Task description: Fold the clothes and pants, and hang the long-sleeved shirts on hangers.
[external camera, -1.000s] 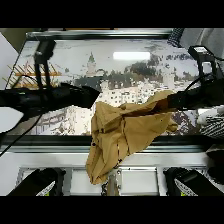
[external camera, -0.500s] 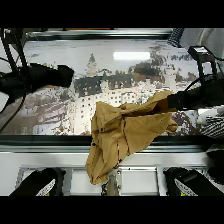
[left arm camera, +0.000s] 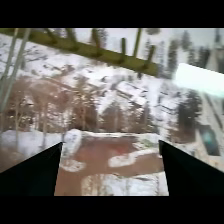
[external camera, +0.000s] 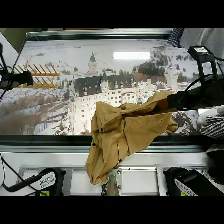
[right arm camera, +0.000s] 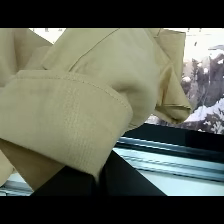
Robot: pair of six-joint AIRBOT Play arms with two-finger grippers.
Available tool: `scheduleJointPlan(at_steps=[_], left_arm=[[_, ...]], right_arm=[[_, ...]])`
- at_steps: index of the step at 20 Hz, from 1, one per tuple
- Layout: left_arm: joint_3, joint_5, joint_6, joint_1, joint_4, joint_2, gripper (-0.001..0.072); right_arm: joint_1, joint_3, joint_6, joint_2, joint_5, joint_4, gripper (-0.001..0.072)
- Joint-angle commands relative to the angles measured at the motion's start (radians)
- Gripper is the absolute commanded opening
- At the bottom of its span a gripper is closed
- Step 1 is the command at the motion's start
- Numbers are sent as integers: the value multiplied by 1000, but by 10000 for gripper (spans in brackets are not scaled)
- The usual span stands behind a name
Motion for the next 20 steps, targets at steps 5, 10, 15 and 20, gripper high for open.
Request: scheduleJointPlan(at_steps=[5,10,15,20], left_arm=[[225,68,104,204,2,-401,651],[436,13,104,202,92,-623,651],[610,2,104,200,124,-775,651],[633,28,104,200,125,-852,651]], right_arm=[[0,0,0,-1,0,0,23],[0,0,0,-1,0,0,24],[0,0,0,-1,0,0,23],[0,0,0,-1,0,0,24]])
